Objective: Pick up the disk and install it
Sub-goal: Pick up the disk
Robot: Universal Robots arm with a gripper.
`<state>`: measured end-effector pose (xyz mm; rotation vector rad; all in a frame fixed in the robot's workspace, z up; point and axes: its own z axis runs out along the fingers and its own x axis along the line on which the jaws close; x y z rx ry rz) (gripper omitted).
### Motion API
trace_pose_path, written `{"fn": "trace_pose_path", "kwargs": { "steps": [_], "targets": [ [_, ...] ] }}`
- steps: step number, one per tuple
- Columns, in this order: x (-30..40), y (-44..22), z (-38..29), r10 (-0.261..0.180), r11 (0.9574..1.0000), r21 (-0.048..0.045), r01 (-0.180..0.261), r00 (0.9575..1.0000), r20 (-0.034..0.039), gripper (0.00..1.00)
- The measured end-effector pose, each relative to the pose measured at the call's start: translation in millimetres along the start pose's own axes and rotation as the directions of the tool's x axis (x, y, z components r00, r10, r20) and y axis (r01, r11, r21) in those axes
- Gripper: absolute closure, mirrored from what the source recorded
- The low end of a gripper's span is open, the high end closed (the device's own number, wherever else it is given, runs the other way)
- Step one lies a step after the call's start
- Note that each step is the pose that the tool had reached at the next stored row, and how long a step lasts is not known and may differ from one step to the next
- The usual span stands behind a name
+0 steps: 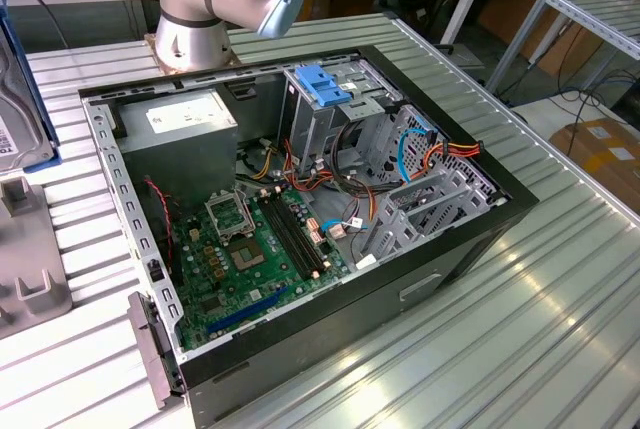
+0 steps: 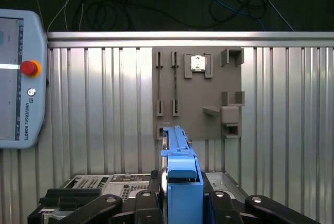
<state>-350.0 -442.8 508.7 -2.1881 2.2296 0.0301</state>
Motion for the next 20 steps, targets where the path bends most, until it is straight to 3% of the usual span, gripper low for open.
{"fn": "trace_pose_path", "kwargs": {
  "steps": [20],
  "targets": [
    [1.5, -6.8, 0.3, 0.000, 1.0000, 0.0000, 0.000, 1.0000, -0.0001, 0.63]
  ]
}}
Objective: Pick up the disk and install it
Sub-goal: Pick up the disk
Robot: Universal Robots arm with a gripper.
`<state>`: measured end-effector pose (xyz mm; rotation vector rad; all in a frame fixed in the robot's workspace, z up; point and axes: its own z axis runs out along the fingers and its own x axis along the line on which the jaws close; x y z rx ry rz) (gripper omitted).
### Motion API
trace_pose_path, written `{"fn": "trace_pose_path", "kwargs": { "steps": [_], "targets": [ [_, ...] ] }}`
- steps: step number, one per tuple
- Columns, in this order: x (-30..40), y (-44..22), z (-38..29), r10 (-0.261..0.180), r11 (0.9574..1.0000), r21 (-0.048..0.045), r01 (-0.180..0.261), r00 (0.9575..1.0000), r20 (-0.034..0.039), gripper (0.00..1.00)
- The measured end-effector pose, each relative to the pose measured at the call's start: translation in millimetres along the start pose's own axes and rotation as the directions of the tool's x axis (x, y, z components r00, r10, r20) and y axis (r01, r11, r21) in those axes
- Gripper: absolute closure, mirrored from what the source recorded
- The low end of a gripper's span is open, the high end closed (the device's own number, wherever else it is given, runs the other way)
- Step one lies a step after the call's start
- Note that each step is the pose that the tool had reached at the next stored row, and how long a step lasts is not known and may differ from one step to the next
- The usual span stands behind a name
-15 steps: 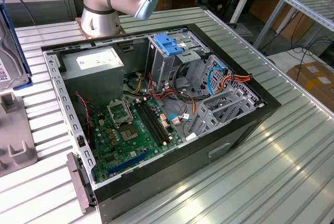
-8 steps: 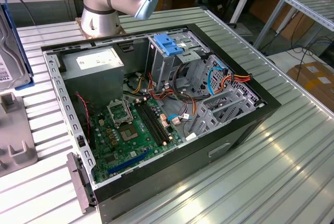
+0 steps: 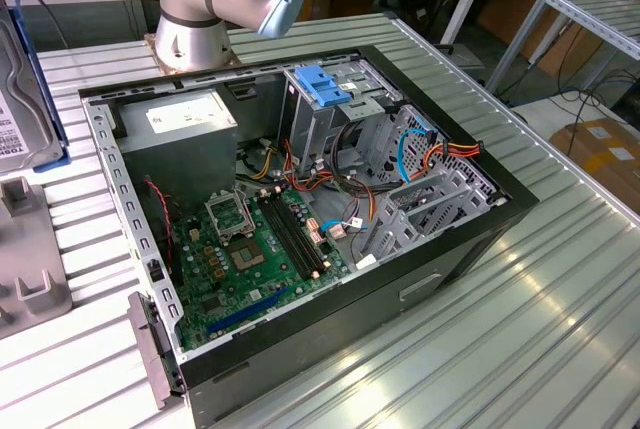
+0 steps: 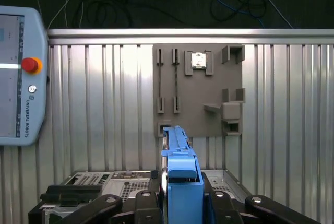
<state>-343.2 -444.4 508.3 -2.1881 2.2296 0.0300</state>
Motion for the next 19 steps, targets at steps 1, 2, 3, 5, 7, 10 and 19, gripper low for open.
{"fn": "trace_pose_path", "kwargs": {
  "steps": [1, 2, 3, 5, 7, 10, 19],
  "targets": [
    [0.0, -0.4, 0.0, 0.000, 1.0000, 0.0000, 0.000, 1.0000, 0.0000, 0.63],
    [0.1, -0.9, 0.1, 0.000, 1.0000, 0.0001, 0.000, 1.0000, 0.0001, 0.63],
    [0.2, -1.2, 0.1, 0.000, 1.0000, 0.0001, 0.000, 1.0000, 0.0001, 0.63],
    [0.2, -1.8, 0.1, 0.000, 1.0000, 0.0000, 0.000, 1.0000, 0.0000, 0.63],
    [0.3, -2.4, 0.1, 0.000, 1.0000, 0.0001, 0.000, 1.0000, 0.0000, 0.63],
    [0.4, -3.5, 0.2, 0.000, 1.0000, 0.0000, 0.000, 1.0000, -0.0001, 0.63],
    [0.8, -6.7, 0.4, 0.000, 1.0000, 0.0000, 0.000, 1.0000, 0.0000, 0.63]
  ]
}}
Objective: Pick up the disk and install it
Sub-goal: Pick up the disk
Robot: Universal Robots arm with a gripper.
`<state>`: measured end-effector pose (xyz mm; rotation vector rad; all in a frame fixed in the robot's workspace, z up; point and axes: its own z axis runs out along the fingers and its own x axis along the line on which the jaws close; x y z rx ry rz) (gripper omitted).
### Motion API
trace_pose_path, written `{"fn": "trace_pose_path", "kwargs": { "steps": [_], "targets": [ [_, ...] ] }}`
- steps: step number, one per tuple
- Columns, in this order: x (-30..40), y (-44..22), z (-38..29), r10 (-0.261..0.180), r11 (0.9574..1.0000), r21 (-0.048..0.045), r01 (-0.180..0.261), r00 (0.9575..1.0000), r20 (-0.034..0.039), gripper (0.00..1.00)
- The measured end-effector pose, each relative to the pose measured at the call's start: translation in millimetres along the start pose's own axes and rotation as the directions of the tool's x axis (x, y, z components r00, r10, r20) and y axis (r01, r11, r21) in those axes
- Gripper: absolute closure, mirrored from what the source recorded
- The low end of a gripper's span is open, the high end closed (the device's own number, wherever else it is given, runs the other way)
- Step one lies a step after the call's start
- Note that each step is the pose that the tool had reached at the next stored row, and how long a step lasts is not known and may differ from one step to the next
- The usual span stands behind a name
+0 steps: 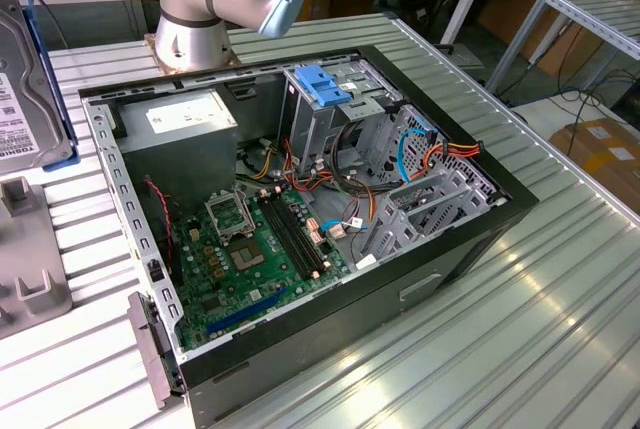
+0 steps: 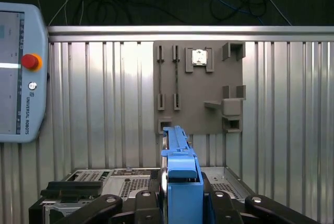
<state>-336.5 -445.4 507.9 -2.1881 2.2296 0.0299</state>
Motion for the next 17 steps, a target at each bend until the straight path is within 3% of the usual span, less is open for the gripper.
{"fn": "trace_pose_path", "kwargs": {
  "steps": [17],
  "targets": [
    [1.0, -6.7, 0.5, 0.000, 1.0000, 0.0001, 0.000, 1.0000, 0.0000, 0.63]
  ]
}}
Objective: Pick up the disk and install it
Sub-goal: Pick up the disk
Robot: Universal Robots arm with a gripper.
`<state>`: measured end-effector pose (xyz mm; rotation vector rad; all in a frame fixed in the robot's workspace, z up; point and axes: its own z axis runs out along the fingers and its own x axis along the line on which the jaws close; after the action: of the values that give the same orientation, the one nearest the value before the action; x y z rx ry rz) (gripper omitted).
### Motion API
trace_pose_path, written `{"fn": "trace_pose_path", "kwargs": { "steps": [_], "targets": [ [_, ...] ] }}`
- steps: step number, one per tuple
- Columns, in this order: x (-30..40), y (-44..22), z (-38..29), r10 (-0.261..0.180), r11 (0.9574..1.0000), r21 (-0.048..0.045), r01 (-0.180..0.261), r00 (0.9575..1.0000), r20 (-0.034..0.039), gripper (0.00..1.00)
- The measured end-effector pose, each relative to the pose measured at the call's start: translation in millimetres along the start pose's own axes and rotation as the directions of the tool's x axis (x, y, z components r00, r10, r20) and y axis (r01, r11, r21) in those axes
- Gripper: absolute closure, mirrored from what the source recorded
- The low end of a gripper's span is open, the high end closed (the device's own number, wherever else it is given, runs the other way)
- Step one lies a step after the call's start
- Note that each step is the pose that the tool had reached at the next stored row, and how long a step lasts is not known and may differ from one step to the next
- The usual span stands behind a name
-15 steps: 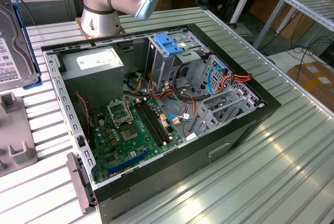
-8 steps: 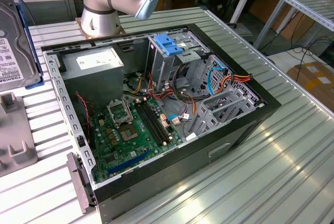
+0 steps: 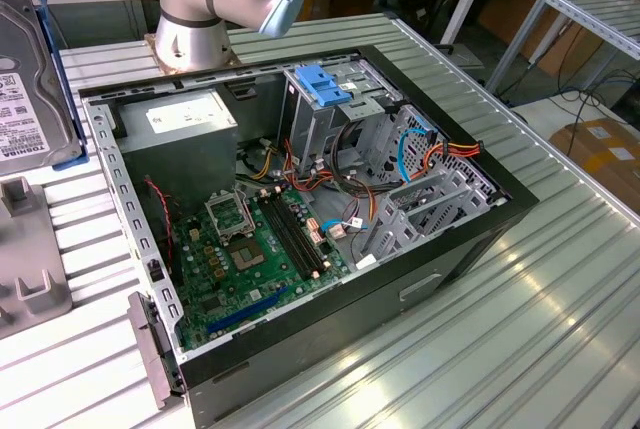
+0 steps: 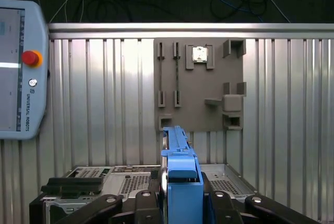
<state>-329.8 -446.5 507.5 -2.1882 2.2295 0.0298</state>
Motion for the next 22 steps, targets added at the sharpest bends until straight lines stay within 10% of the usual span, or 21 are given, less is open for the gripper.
{"fn": "trace_pose_path", "kwargs": {
  "steps": [22],
  "targets": [
    [2.7, -6.4, 0.4, 0.000, 1.0000, -0.0001, 0.000, 1.0000, -0.0001, 0.63]
  ]
}}
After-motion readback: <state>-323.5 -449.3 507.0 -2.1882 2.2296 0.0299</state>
